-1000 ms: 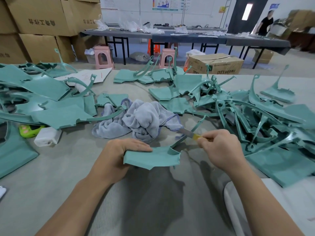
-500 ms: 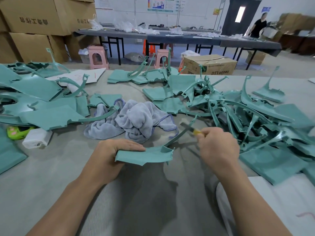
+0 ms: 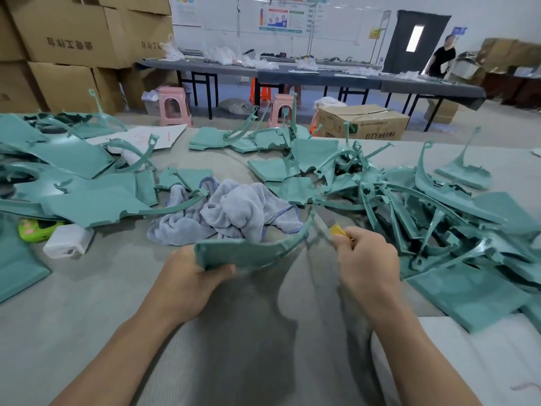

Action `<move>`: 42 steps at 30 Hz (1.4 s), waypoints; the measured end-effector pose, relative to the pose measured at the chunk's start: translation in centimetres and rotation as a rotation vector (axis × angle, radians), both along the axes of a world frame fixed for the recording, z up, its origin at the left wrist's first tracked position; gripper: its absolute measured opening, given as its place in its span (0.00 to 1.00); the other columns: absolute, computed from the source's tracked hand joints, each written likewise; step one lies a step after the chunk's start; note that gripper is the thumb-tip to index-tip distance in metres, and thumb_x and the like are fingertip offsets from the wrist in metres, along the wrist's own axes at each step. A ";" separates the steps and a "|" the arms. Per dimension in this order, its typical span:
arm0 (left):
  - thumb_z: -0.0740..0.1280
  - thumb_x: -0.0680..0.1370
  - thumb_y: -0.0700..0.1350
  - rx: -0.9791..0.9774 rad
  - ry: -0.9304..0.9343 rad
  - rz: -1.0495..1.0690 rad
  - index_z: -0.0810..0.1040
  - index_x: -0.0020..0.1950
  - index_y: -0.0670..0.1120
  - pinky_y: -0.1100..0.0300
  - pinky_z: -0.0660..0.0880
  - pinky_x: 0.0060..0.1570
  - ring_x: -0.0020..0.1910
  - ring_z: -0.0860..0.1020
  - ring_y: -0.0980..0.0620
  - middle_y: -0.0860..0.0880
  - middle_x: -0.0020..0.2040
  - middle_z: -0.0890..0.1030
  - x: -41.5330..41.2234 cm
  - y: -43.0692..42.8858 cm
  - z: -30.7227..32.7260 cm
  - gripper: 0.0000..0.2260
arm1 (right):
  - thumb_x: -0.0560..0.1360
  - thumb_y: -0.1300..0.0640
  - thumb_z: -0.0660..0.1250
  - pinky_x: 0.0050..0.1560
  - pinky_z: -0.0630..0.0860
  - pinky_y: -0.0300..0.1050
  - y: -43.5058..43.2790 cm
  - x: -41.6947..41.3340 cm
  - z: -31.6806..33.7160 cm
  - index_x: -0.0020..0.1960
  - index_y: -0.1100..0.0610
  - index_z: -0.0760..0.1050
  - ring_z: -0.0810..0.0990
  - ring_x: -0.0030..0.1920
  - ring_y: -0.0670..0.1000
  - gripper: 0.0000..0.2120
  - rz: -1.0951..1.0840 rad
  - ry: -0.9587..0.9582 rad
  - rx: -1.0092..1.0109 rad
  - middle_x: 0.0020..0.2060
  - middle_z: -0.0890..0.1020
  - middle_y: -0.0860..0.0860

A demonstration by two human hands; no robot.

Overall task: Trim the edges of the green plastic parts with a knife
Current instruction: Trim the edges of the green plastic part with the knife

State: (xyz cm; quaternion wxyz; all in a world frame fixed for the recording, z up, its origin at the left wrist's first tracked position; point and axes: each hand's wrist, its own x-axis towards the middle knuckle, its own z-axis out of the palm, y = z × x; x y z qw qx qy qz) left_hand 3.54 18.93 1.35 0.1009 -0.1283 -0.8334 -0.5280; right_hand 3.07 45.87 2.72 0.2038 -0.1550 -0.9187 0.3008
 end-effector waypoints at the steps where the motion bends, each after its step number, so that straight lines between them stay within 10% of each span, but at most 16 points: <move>1: 0.77 0.70 0.36 0.196 -0.094 0.026 0.88 0.41 0.54 0.60 0.79 0.41 0.43 0.85 0.53 0.51 0.42 0.87 0.0 0.3 0.1 0.12 | 0.82 0.50 0.65 0.29 0.63 0.46 -0.2 0.0 -0.2 0.36 0.55 0.74 0.69 0.26 0.49 0.17 0.038 0.034 -0.068 0.23 0.74 0.45; 4: 0.73 0.65 0.37 0.777 -0.310 0.046 0.88 0.46 0.52 0.58 0.79 0.30 0.41 0.86 0.49 0.48 0.47 0.88 0.1 0.6 0.7 0.14 | 0.82 0.56 0.64 0.31 0.61 0.45 -0.4 0.2 0.2 0.34 0.55 0.74 0.64 0.26 0.47 0.17 0.175 0.174 -0.324 0.24 0.71 0.47; 11: 0.68 0.70 0.37 1.107 -0.461 0.091 0.81 0.55 0.45 0.64 0.79 0.28 0.35 0.85 0.53 0.49 0.44 0.87 0.0 -0.2 2.0 0.14 | 0.80 0.50 0.65 0.28 0.64 0.36 -4.4 1.8 0.6 0.38 0.55 0.77 0.68 0.26 0.43 0.14 0.571 0.157 -0.393 0.27 0.78 0.52; 19: 0.67 0.66 0.34 1.129 -0.626 0.044 0.80 0.57 0.40 0.63 0.78 0.24 0.32 0.85 0.48 0.43 0.43 0.86 -0.2 -1.0 2.1 0.19 | 0.83 0.54 0.60 0.38 0.75 0.53 -2.2 0.0 -0.4 0.40 0.54 0.79 0.78 0.34 0.56 0.16 0.016 0.067 -0.232 0.30 0.79 0.51; 27: 0.67 0.67 0.34 1.137 -0.580 0.037 0.80 0.56 0.41 0.63 0.78 0.24 0.32 0.85 0.49 0.44 0.44 0.87 -0.4 -1.0 1.8 0.18 | 0.81 0.46 0.61 0.28 0.65 0.34 -5.3 1.5 -0.8 0.39 0.50 0.77 0.69 0.26 0.42 0.15 0.540 0.142 -0.364 0.26 0.77 0.48; 33: 0.66 0.66 0.32 1.143 -0.587 -0.024 0.84 0.53 0.41 0.60 0.80 0.27 0.35 0.86 0.47 0.44 0.47 0.87 -0.3 -1.2 1.5 0.18 | 0.83 0.54 0.61 0.46 0.78 0.55 -2.0 -1.0 -0.9 0.35 0.57 0.79 0.81 0.39 0.60 0.19 -0.018 0.007 -0.324 0.33 0.83 0.55; 37: 0.66 0.66 0.32 1.146 -0.577 -0.031 0.88 0.48 0.43 0.58 0.83 0.32 0.39 0.87 0.47 0.44 0.49 0.87 -0.6 -1.1 1.6 0.16 | 0.80 0.52 0.64 0.31 0.70 0.53 -2.7 0.3 -0.5 0.36 0.56 0.79 0.73 0.27 0.51 0.16 0.285 0.222 -0.620 0.26 0.78 0.52; 42: 0.65 0.68 0.33 1.171 -0.619 -0.059 0.87 0.46 0.40 0.62 0.79 0.24 0.33 0.85 0.48 0.44 0.42 0.87 -0.2 -1.3 1.9 0.14 | 0.79 0.45 0.60 0.30 0.69 0.42 -4.0 0.0 -0.9 0.37 0.53 0.78 0.73 0.26 0.45 0.18 0.468 0.172 -0.358 0.27 0.80 0.50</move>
